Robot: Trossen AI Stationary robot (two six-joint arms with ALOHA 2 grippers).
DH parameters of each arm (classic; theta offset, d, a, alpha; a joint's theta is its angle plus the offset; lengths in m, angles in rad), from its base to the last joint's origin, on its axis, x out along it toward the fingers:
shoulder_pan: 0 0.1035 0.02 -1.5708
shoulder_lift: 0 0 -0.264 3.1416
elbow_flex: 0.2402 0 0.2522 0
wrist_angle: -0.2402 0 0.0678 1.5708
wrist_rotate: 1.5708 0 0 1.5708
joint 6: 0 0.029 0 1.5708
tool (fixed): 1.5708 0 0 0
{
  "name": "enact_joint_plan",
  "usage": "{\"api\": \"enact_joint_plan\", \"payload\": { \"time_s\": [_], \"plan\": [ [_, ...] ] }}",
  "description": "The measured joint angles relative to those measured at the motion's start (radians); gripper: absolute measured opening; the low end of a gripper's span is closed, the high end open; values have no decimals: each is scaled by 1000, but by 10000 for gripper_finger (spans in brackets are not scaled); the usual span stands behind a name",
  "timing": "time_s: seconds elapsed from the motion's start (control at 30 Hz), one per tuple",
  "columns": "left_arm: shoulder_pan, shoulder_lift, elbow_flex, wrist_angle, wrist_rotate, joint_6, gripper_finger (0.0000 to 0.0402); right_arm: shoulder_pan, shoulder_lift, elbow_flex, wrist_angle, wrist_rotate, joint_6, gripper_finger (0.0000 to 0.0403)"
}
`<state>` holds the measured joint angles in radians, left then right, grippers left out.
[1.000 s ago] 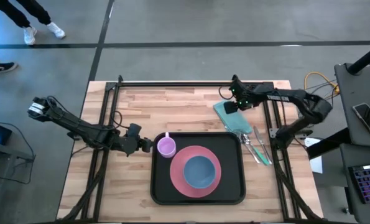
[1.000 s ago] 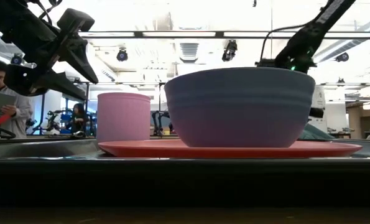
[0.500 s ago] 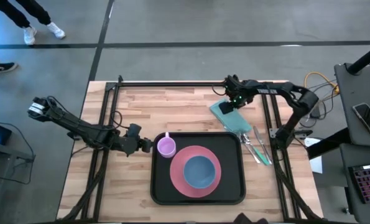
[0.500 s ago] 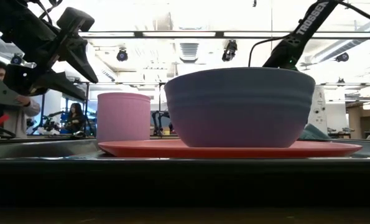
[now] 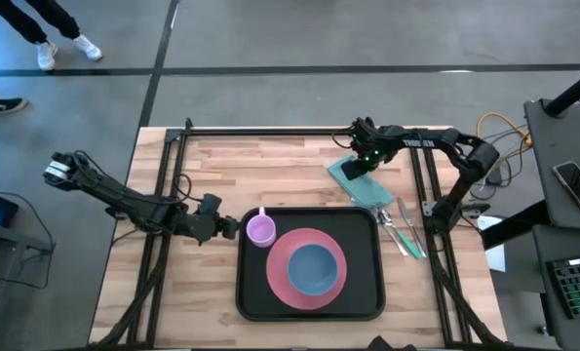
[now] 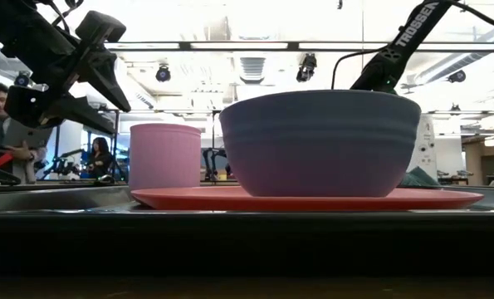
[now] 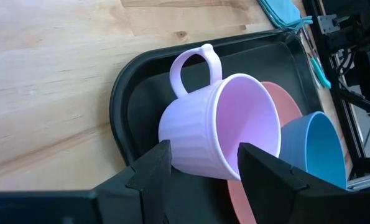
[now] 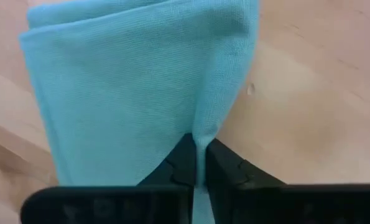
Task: Set up tray
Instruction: Put the green napkin to the right of the light orange plate on the black serving tray
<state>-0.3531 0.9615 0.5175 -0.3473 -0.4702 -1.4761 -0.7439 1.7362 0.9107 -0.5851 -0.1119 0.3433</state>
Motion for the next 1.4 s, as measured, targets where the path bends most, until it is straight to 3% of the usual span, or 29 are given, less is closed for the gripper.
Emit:
{"api": "enact_joint_plan", "payload": {
  "time_s": [0.23,0.5,0.73,0.9,1.03,1.17,1.4],
  "plan": [
    [0,0,0,0,0,0,166,22,-109,12,-43,-29,11,10],
    [0,0,-2,-1,0,20,166,69,-426,15,-53,-85,174,9],
    [0,0,-10,-9,0,35,166,190,-723,16,-119,-72,417,9],
    [0,0,-21,-13,-3,35,166,369,-894,17,-125,52,669,9],
    [0,0,-28,-23,-3,36,166,560,-959,17,-185,181,878,9],
    [0,0,-31,-23,-3,52,166,764,-948,17,-297,314,1092,9],
    [0,0,-31,-24,-3,53,166,1057,-853,-5,-331,415,1503,9]
  ]
}}
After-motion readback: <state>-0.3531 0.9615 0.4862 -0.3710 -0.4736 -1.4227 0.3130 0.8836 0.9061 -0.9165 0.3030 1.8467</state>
